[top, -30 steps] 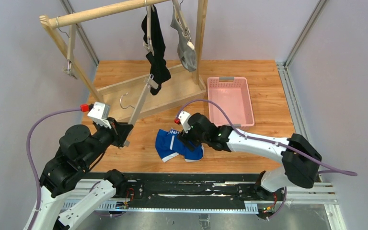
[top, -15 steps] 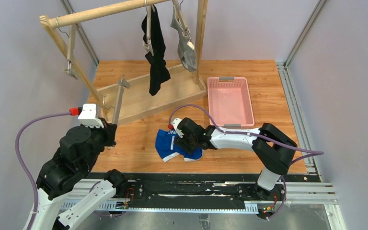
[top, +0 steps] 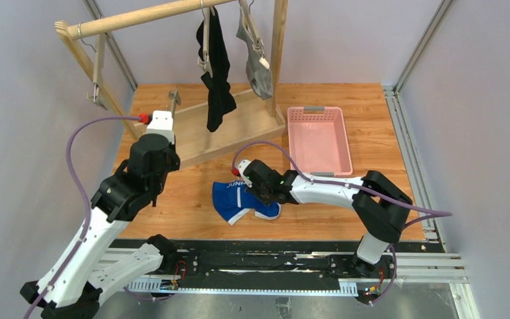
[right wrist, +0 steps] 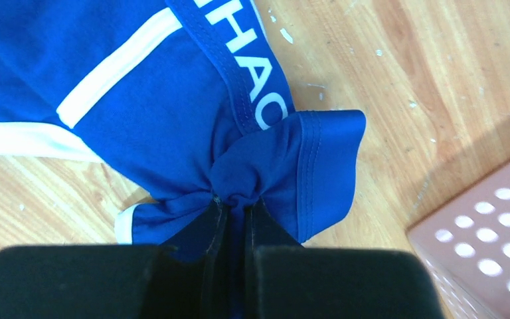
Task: Remove the underwear clipped to the hanger
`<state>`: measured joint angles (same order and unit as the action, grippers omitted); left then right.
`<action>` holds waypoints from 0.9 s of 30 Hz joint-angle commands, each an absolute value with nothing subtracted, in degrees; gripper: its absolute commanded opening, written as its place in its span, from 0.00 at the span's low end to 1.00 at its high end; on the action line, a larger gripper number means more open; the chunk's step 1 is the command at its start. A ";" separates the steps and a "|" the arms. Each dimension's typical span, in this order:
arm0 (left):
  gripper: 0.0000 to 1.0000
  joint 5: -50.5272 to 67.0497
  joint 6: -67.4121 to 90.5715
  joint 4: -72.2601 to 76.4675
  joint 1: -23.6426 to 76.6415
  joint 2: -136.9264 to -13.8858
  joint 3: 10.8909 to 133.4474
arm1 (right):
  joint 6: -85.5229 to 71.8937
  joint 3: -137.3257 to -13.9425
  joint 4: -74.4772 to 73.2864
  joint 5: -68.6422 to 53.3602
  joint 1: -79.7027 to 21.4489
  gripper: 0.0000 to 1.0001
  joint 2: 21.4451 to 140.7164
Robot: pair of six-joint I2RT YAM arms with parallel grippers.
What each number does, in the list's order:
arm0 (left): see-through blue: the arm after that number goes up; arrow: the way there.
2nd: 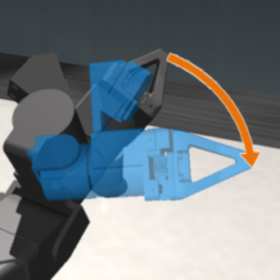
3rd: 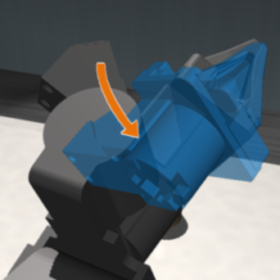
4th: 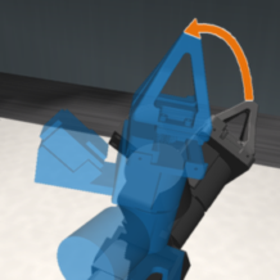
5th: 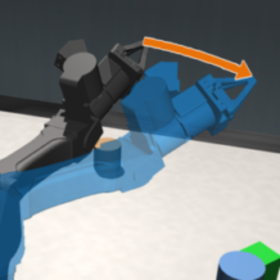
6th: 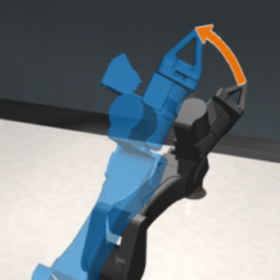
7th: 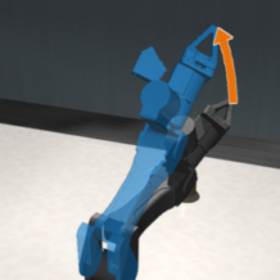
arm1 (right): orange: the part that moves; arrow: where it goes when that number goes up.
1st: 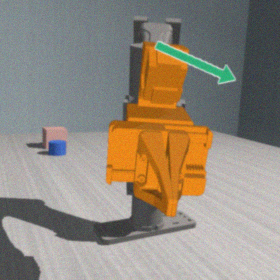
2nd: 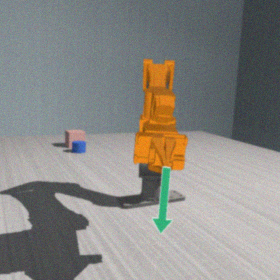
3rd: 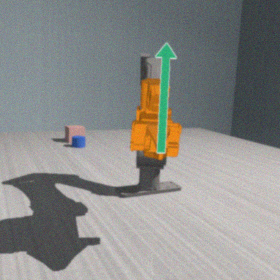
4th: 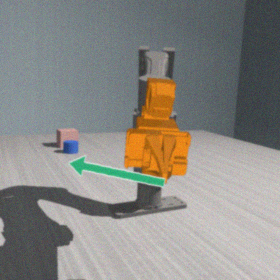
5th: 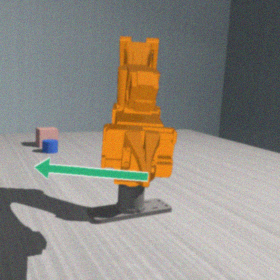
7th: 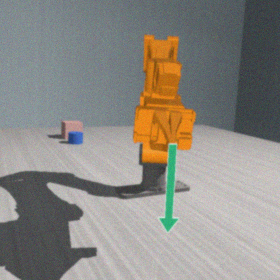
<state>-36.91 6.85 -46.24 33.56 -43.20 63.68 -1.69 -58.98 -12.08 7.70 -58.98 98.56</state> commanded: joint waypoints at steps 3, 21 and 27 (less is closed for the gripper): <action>0.00 -40.72 0.97 -38.52 33.10 -48.09 71.62 | -1.72 -63.53 -18.76 13.73 -59.03 0.01 90.30; 0.00 -24.01 -3.93 -38.46 19.05 -61.98 89.09 | 2.17 -68.45 -20.07 27.41 -41.73 0.01 67.77; 0.00 -17.10 -4.81 -40.38 12.89 -64.27 94.30 | 1.23 -68.56 -16.26 20.32 -30.34 0.00 67.49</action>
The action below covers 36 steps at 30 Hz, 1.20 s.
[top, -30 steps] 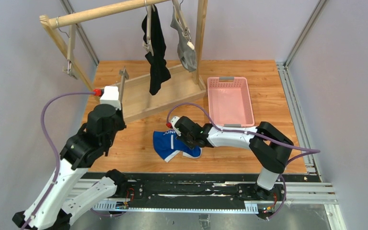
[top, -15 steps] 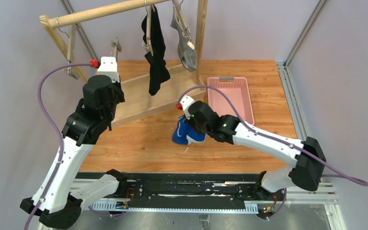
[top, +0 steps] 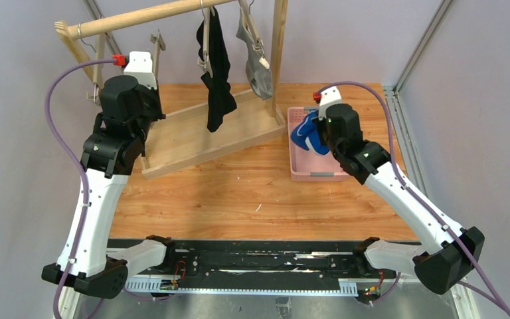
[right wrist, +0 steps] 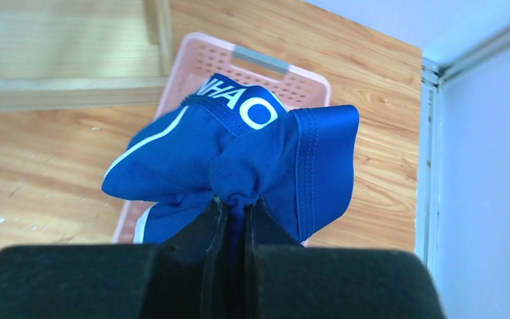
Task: Remove the underwear clipped to the hanger
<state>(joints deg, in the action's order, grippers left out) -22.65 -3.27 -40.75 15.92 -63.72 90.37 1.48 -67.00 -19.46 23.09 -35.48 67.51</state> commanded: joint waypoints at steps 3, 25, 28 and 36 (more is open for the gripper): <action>0.00 -13.18 -4.24 -41.47 9.79 -65.35 96.69 | 1.28 -68.79 -14.62 19.10 -27.26 0.01 69.62; 0.00 -1.76 -2.68 -43.98 2.82 -72.16 111.30 | 0.31 -64.77 -1.61 20.65 -19.11 0.01 84.50; 0.00 -1.56 -2.32 -43.49 1.70 -72.95 111.89 | 0.65 -64.92 -1.45 20.99 -18.34 0.01 85.53; 0.00 -3.25 -1.25 -40.77 -0.53 -73.94 112.89 | 1.41 -64.77 -0.82 20.91 -14.64 0.01 88.99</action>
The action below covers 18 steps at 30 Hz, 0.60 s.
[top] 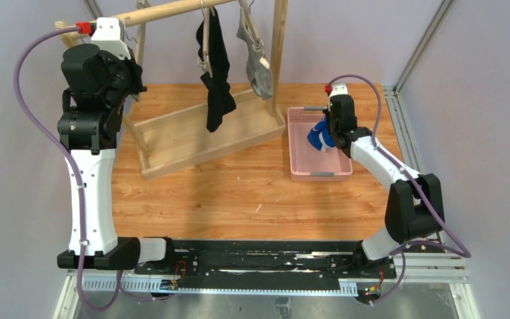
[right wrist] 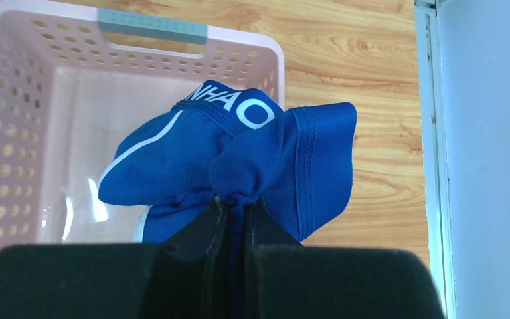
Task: Remove the underwear clipped to the hanger
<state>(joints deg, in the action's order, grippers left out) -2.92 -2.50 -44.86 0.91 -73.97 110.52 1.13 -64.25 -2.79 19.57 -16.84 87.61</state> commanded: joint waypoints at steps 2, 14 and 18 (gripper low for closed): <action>0.00 -3.09 -0.70 -39.94 -0.90 -74.43 113.27 | 1.22 -64.48 -0.67 20.85 -13.99 0.01 89.33; 0.00 -4.54 1.52 -36.05 -2.27 -77.11 113.77 | 0.18 -62.02 -0.64 19.78 -13.30 0.01 91.67; 0.00 -5.76 0.98 -36.63 -2.88 -78.86 114.77 | -0.04 -61.82 -0.97 19.38 -13.32 0.01 92.74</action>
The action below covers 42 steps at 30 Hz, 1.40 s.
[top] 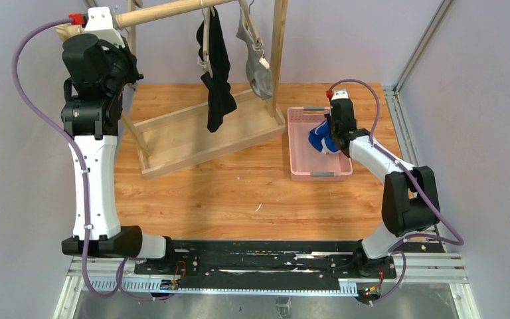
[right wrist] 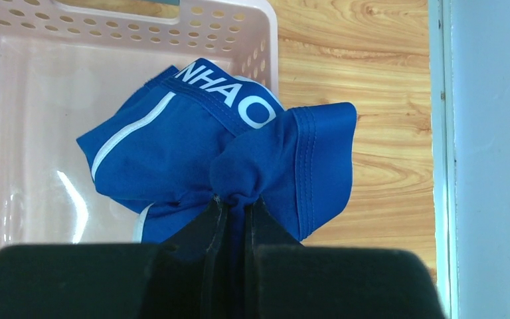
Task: Remove the underwear clipped to the hanger
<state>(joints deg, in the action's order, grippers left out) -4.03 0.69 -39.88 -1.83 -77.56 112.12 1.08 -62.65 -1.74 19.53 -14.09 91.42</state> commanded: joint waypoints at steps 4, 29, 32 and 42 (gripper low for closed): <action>0.00 -7.36 1.48 -37.18 -3.06 -78.99 113.99 | -0.38 -61.84 -1.63 18.08 -13.28 0.00 93.84; 0.47 -10.75 0.18 -37.39 -3.05 -69.69 107.90 | -1.58 -65.30 -6.23 2.16 -14.29 0.67 94.32; 0.53 -10.53 0.31 -37.95 -3.08 -68.83 107.64 | -0.96 -65.04 -6.48 3.16 -14.69 0.68 92.77; 0.69 -8.09 -0.49 -39.25 -3.07 -65.09 109.25 | 1.03 -64.36 -7.56 7.08 -17.84 0.70 84.68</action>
<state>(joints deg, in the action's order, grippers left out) -9.76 0.40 -39.51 -2.55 -67.37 107.24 -0.58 -63.59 -6.55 4.58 -16.14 88.97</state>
